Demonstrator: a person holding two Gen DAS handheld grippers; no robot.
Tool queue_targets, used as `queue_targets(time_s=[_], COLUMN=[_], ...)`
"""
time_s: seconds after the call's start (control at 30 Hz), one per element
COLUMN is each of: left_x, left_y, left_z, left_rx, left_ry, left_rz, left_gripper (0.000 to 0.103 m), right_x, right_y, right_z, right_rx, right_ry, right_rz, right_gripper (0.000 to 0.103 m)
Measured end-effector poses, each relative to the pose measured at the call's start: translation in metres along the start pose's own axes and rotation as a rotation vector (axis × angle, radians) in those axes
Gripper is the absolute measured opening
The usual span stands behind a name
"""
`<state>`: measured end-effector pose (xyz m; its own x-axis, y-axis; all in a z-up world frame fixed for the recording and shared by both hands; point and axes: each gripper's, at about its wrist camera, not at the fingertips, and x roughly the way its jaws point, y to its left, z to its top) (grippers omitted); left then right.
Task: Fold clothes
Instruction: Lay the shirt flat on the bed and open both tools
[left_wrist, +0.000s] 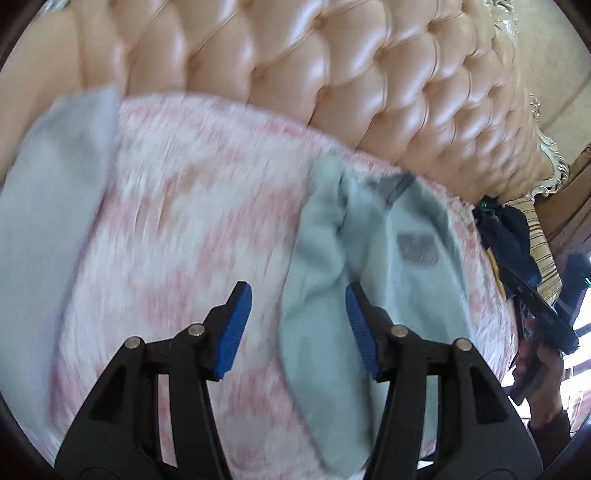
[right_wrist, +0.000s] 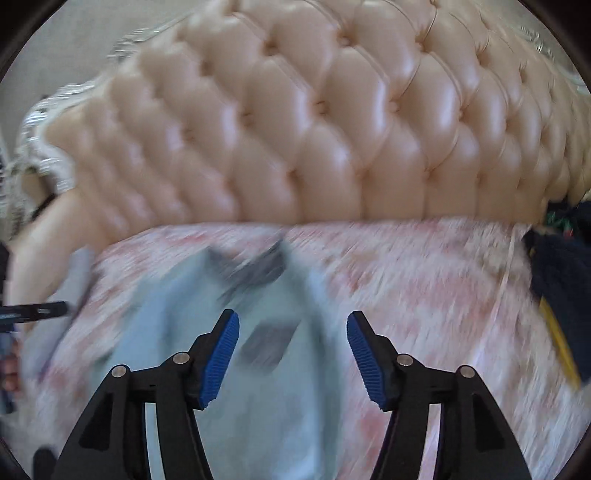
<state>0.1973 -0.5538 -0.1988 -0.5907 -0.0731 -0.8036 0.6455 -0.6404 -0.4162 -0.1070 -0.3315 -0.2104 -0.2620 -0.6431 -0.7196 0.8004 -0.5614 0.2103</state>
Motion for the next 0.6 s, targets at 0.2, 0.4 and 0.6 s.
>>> queue_targets(time_s=[0.2,0.4,0.6], left_x=[0.019,0.035,0.036], left_y=[0.013,-0.012,-0.029], left_z=[-0.051,-0.052,-0.047], left_rx=[-0.088,-0.059,0.016], left_ry=[0.034,0.075,0.128], left_rz=[0.024,0.07,0.114], left_gripper=[0.045,0.039,0.004], right_x=[-0.027,-0.025,-0.013], right_y=[0.025,0.025,0.01], right_z=[-0.082,-0.107,-0.116], right_rx=[0.067,0.076,0.079], right_ry=[0.083,0.127,0.149], right_rz=[0.071,0.051,0.028], right_gripper=[0.066,0.066,0.066])
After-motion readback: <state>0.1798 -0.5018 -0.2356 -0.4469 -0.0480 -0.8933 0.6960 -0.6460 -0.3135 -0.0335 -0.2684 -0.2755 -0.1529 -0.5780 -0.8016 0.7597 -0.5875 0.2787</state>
